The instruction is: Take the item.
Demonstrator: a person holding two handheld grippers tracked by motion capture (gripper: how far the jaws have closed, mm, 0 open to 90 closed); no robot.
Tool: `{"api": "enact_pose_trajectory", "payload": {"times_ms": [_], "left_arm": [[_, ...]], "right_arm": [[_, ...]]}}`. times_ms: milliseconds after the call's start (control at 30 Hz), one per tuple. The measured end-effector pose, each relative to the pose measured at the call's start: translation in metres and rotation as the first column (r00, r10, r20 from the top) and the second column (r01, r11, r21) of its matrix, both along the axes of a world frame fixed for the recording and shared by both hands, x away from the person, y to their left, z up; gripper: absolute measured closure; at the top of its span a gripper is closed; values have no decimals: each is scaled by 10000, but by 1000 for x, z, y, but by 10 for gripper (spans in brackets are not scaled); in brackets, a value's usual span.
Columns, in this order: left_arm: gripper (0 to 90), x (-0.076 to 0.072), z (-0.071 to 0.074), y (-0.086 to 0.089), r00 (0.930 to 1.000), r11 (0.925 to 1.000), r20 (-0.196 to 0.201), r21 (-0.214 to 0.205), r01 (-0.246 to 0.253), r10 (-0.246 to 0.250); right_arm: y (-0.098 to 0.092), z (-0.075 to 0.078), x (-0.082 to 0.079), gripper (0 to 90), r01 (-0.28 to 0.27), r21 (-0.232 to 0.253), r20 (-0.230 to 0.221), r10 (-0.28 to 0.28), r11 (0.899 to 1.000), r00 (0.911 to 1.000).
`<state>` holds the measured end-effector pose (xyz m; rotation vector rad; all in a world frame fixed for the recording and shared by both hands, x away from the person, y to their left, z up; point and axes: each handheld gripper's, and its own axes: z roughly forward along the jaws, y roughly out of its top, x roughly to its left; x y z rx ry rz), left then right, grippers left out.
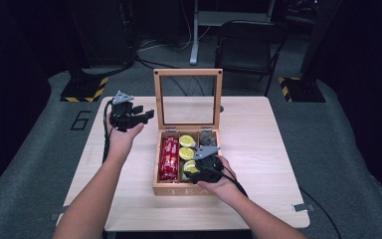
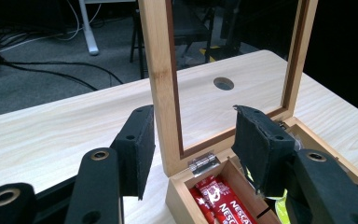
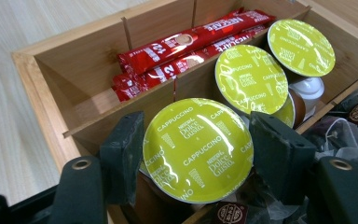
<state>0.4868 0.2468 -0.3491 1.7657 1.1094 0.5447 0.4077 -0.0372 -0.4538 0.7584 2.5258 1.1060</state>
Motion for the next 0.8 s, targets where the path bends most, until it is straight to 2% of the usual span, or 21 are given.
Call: {"api": "enact_pose_trajectory", "payload": {"times_ms": [233,433,600,800], "left_arm": [[480,-1,0,0,10000,10000,-27,17,13,-13],[480,-1,0,1,10000,10000,67,3,-13,12],[480,-1,1,3,10000,10000,42,-37,-70,70],[480,-1,1,4,10000,10000,47,-13,-71,71]], "right_arm": [[-1,7,-2,368,-47,236,-97,49,9997,9999],[-5,17,-2,368,-57,327,71,55,9994,10000],[-10,21,1,368,153,501,83,-157,9986,9998],[-18,26,4,368,326,435,19,-328,9985,9995]]}}
